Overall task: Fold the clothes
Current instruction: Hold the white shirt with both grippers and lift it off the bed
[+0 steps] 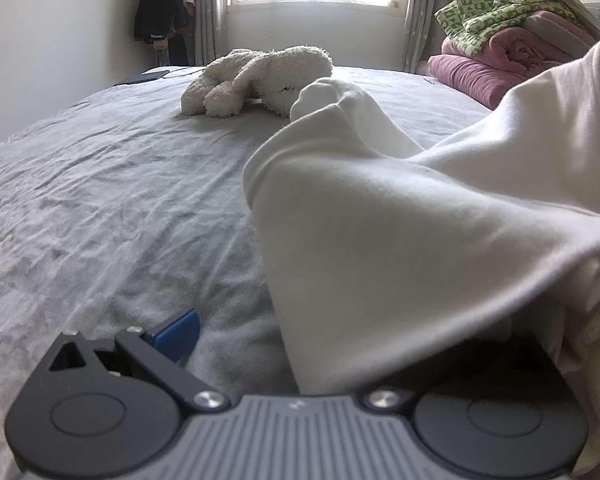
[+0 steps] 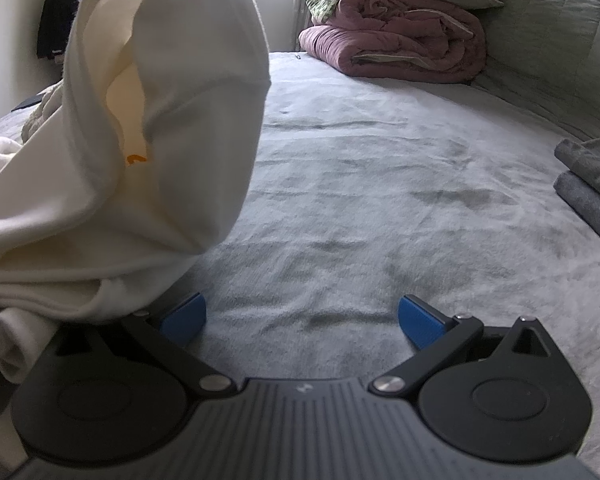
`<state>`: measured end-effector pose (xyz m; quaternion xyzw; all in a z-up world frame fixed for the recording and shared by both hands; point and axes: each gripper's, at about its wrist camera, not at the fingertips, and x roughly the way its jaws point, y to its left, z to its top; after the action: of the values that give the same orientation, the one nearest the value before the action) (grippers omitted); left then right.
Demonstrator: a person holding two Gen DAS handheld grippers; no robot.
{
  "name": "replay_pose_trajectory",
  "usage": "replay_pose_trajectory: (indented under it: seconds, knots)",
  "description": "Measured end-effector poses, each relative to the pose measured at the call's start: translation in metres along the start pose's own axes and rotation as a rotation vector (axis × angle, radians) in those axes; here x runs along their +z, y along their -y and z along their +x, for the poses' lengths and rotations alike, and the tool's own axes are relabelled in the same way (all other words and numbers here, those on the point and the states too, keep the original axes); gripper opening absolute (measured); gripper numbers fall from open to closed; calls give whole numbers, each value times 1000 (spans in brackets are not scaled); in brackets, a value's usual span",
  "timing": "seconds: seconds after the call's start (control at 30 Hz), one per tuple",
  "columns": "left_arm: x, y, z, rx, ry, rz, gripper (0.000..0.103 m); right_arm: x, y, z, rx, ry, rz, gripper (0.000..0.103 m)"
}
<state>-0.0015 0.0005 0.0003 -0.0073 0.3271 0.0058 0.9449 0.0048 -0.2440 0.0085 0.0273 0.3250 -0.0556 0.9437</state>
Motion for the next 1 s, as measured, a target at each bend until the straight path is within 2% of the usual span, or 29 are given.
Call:
replay_pose_trajectory:
  seconds: [0.1, 0.13, 0.23, 0.43, 0.53, 0.67, 1.0]
  knots:
    - [-3, -2, -5, -6, 8, -1, 103, 1, -3, -10, -2, -21, -17, 103]
    - [-4, -3, -7, -8, 11, -2, 103, 2, -3, -12, 21, -27, -33, 103]
    - [-1, -3, -4, -22, -36, 30, 103, 1, -10, -21, 50, -12, -117, 103]
    - [4, -9, -13, -60, -84, 47, 103, 10, -9, -29, 93, -19, -145, 103]
    - [5, -11, -13, -36, -101, 52, 103, 12, -9, -34, 114, -15, -157, 103]
    - [7, -10, -19, -33, -94, 78, 103, 13, -10, -36, 136, -24, -180, 103]
    - [19, -18, -36, -75, -73, 99, 103, 22, -11, -53, 239, 42, -162, 103]
